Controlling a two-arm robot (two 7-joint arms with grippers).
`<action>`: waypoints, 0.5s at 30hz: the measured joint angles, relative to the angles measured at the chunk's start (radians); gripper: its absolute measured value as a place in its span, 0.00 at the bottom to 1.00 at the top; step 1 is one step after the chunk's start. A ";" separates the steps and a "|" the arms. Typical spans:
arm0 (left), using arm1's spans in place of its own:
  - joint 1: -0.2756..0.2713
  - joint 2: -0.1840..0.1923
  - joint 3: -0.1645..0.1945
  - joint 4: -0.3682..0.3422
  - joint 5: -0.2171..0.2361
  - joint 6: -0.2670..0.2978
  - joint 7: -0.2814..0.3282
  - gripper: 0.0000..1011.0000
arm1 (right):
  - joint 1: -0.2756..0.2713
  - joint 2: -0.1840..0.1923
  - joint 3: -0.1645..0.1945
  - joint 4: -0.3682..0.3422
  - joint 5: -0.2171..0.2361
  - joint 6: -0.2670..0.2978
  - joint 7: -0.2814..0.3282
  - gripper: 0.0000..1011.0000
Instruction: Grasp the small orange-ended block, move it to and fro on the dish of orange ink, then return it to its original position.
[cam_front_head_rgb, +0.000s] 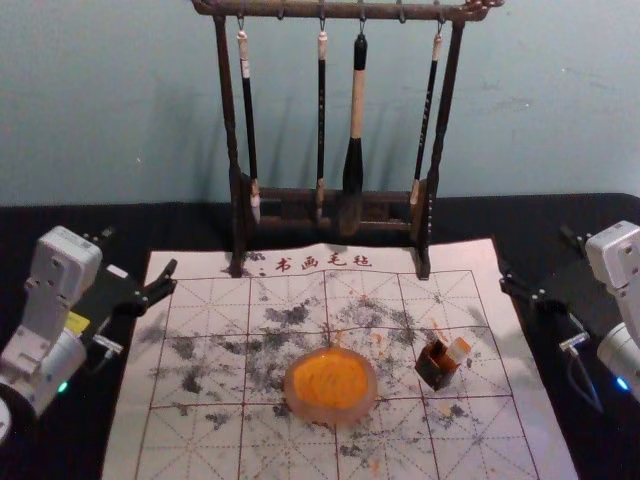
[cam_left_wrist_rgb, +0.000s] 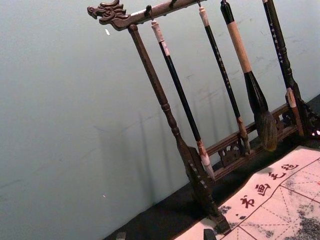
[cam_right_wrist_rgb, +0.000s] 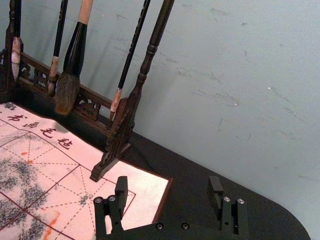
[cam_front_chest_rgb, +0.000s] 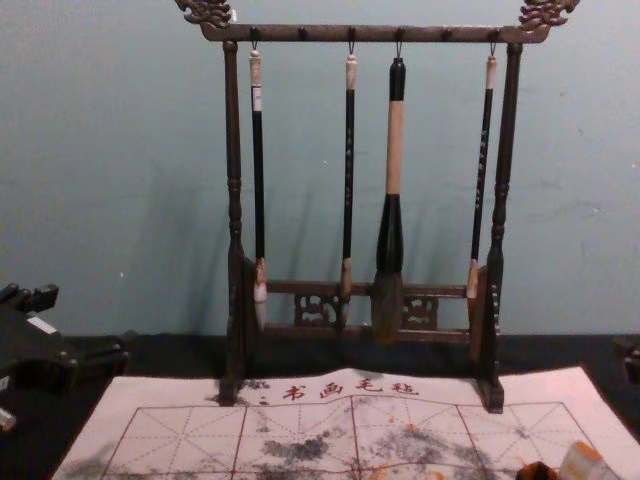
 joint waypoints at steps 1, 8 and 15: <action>0.000 0.000 0.000 0.000 0.000 0.000 0.000 0.99 | 0.000 0.000 0.000 0.000 0.000 0.000 0.000 0.99; 0.000 0.000 0.000 0.000 0.000 0.000 0.000 0.99 | -0.011 -0.001 0.028 -0.006 0.007 -0.010 0.014 0.99; 0.000 0.000 0.000 0.000 0.000 0.000 0.000 0.99 | -0.071 0.012 0.094 -0.072 0.096 -0.029 0.072 0.99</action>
